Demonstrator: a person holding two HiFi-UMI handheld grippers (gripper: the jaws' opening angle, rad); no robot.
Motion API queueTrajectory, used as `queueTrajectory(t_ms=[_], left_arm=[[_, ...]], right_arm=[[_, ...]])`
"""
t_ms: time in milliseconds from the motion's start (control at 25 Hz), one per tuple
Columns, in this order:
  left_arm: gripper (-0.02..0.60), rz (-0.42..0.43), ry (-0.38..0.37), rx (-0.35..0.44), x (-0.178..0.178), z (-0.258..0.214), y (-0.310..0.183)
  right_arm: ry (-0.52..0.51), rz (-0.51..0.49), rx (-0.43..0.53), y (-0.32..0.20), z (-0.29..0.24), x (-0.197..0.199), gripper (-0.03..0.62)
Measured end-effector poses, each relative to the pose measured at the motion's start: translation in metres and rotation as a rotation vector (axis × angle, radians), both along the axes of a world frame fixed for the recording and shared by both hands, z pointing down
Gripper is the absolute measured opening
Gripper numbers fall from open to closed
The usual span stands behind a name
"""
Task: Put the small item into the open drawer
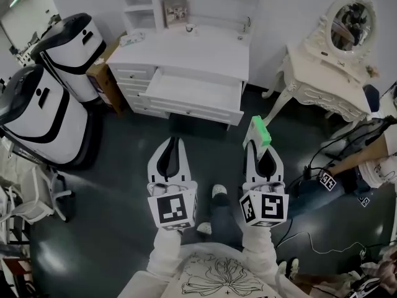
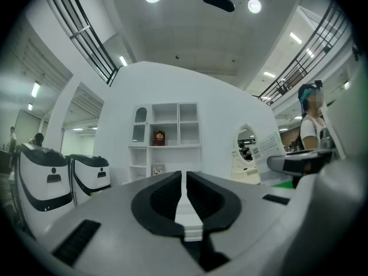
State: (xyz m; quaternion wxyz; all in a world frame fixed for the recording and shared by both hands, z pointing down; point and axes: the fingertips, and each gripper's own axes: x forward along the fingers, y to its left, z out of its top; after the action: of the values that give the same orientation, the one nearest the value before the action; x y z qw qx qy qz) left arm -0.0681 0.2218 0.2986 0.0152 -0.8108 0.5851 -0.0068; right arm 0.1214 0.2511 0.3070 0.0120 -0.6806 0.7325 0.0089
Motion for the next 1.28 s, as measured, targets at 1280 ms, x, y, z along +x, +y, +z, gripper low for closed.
queueTrajectory(t_ms=[1280], left_arm=[[0.026,-0.265,-0.037,-0.052,0.014,0.026,-0.333]], right_arm=[[-0.068,-0.275,-0.086,-0.394,0.042,0.013,0.089]])
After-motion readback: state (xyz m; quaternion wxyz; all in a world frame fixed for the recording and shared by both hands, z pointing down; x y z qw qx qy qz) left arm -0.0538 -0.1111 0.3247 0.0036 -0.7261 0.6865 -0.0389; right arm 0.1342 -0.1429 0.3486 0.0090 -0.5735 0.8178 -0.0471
